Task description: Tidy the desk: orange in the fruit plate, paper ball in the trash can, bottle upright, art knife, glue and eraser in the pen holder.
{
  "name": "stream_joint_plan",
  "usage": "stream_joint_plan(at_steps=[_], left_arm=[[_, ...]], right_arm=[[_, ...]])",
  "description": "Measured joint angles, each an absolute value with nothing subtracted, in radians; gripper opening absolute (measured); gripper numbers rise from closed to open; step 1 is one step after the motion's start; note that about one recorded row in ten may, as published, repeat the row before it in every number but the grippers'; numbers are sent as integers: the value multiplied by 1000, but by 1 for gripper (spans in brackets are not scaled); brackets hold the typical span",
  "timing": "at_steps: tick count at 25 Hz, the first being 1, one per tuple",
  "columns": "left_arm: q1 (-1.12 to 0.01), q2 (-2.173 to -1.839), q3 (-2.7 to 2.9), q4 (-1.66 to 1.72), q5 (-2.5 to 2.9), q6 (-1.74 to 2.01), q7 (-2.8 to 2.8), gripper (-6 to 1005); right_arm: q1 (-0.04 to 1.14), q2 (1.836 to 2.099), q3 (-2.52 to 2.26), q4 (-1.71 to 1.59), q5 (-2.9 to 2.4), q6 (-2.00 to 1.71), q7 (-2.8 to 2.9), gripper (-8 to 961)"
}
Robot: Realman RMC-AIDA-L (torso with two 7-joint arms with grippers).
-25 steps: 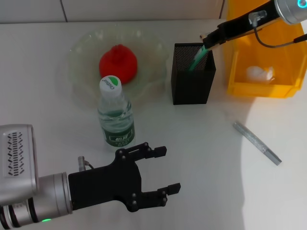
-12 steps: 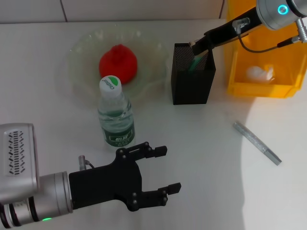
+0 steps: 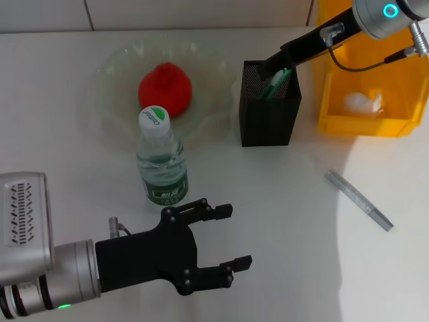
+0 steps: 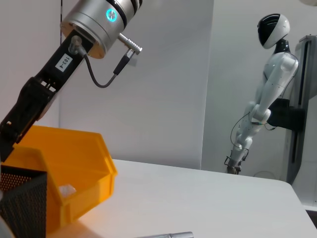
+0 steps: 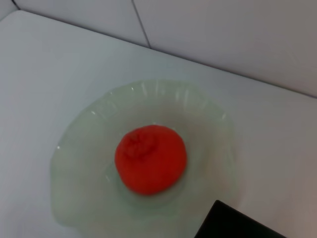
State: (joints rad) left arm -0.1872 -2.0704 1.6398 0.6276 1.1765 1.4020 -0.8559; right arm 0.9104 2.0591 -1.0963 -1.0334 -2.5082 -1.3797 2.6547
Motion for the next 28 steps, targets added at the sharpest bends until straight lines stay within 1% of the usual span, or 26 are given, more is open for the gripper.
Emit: stream_joint_plan(at_steps=[2, 5, 7, 9, 11, 12, 15, 22, 28], left_arm=[[-187, -2070, 1640, 631, 1177, 1402, -856, 788], [-187, -2069, 1640, 632, 1177, 1403, -857, 788], [-187, -2069, 1640, 632, 1177, 1403, -858, 788], [-187, -2069, 1640, 632, 1177, 1404, -858, 788], [-187, -2069, 1640, 632, 1177, 1404, -858, 788], [-187, -2069, 1640, 632, 1177, 1405, -857, 788], [-187, -2069, 1640, 630, 1177, 1405, -856, 788], [-190, -2069, 1640, 624, 1180, 1405, -856, 788], [-186, -2069, 1640, 623, 1181, 1404, -856, 788]], right_arm=[[898, 2058, -1096, -1084, -2511, -1422, 2665, 508], [862, 2059, -1094, -1215, -2560, -1518, 2698, 562], [833, 2068, -1096, -1316, -2629, -1598, 2718, 598], [797, 2078, -1103, -1401, -2675, -1671, 2729, 598], [762, 2082, -1125, -1453, -2685, -1715, 2742, 599], [725, 2083, -1166, -1486, -2687, -1747, 2773, 599], [696, 2083, -1202, -1495, -2687, -1759, 2797, 599], [634, 2085, -1274, -1416, -2680, -1728, 2808, 600], [622, 2086, -1313, -1319, -2679, -1678, 2807, 599]])
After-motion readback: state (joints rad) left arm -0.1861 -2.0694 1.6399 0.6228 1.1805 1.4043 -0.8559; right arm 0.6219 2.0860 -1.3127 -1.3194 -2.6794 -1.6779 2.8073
